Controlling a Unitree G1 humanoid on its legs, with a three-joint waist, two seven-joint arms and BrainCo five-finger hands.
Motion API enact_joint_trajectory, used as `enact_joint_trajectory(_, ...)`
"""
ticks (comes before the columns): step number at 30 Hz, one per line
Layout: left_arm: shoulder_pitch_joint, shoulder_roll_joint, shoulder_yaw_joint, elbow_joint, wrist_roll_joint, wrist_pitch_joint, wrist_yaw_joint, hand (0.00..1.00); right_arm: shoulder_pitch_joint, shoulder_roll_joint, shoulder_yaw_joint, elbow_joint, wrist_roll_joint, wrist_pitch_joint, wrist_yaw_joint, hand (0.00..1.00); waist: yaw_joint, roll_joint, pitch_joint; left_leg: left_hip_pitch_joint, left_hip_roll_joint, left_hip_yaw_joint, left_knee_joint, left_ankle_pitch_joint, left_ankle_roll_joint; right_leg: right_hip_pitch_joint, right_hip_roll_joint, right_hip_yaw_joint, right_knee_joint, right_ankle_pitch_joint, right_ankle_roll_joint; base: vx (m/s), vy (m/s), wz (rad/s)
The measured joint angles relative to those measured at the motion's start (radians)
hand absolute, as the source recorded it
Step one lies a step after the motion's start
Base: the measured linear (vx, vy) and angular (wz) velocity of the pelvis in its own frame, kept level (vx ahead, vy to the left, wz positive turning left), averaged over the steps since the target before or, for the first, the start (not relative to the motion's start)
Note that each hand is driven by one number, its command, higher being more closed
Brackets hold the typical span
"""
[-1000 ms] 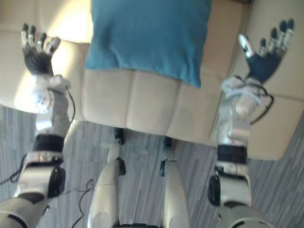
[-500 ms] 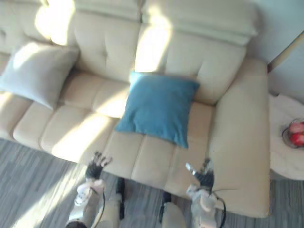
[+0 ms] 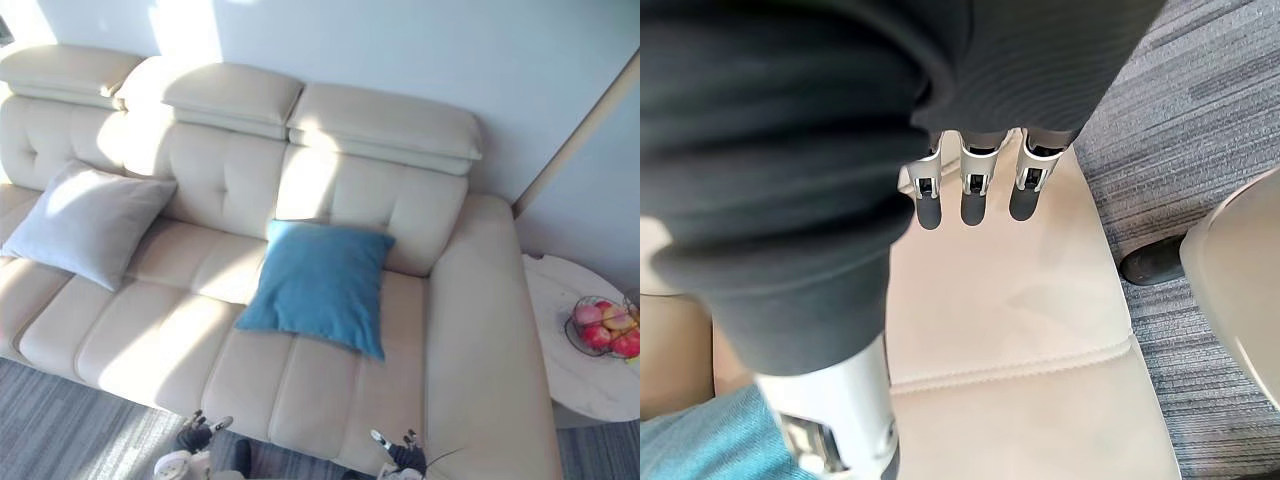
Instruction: Pick up cushions and gather them together orderly.
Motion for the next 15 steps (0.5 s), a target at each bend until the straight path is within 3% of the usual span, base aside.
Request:
enact_joint_trajectory(4,-0.033,-0.003,-0.003,-0.001,0.017,-0.001,0.006,0.0,-0.061,-0.001,0.007,-0.008,0.001,0.003,-0.009,0.0,0.006,0.002,0.016,-0.047,0.029,0.051,0.051,-0.022,0.01,-0.069,0.015,0.022,0.035,0.072,0.029,-0.03,0.033,-0.37)
enact_joint_trajectory(6,-0.07,-0.002,-0.013,-0.002,0.016,-0.001,0.015,0.0,-0.089,0.002,0.024,-0.032,0.002,0.004,-0.016,0.0,0.008,0.008,0.044,-0.114,0.058,0.062,0.144,-0.063,0.018,-0.134,0.033,0.014,0.084,0.123,0.02,-0.16,0.083,-0.43)
enact_joint_trajectory(8,-0.109,-0.009,-0.008,-0.012,0.015,-0.001,0.031,0.0,-0.095,0.003,0.026,-0.061,0.002,0.003,-0.033,0.0,0.012,0.011,0.051,-0.184,0.09,0.081,0.225,-0.1,0.054,-0.181,0.035,-0.017,0.083,0.181,0.017,-0.19,0.098,-0.44)
enact_joint_trajectory(10,-0.121,-0.017,0.005,-0.036,0.01,-0.003,0.038,0.0,-0.102,0.001,0.027,-0.077,0.006,0.005,-0.043,0.0,0.012,0.014,0.072,-0.197,0.089,0.088,0.247,-0.1,0.064,-0.226,-0.005,-0.09,0.335,0.054,-0.03,-0.17,0.032,-0.12)
enact_joint_trajectory(12,-0.113,-0.014,0.014,-0.063,-0.002,-0.003,0.045,0.0,-0.075,0.004,0.027,-0.073,0.009,0.008,-0.047,0.0,0.015,0.002,0.066,-0.214,0.072,0.068,0.285,-0.102,0.07,-0.203,-0.059,-0.12,0.616,-0.041,-0.014,-0.13,-0.008,0.28)
enact_joint_trajectory(14,-0.104,-0.012,0.048,-0.076,-0.005,-0.003,0.051,0.0,-0.058,0.011,0.027,-0.071,0.009,0.01,-0.047,0.0,0.016,-0.025,0.05,-0.271,0.055,0.053,0.358,-0.093,0.067,-0.136,-0.098,-0.113,0.736,-0.034,0.003,-0.13,-0.129,0.32)
enact_joint_trajectory(15,-0.102,-0.017,0.077,-0.078,-0.004,-0.001,0.051,0.0,-0.069,0.01,0.025,-0.069,0.008,0.01,-0.047,0.0,0.029,-0.04,0.044,-0.306,0.055,0.054,0.4,-0.09,0.063,-0.1,-0.1,-0.111,0.706,-0.041,0.027,-0.18,-0.188,0.1)
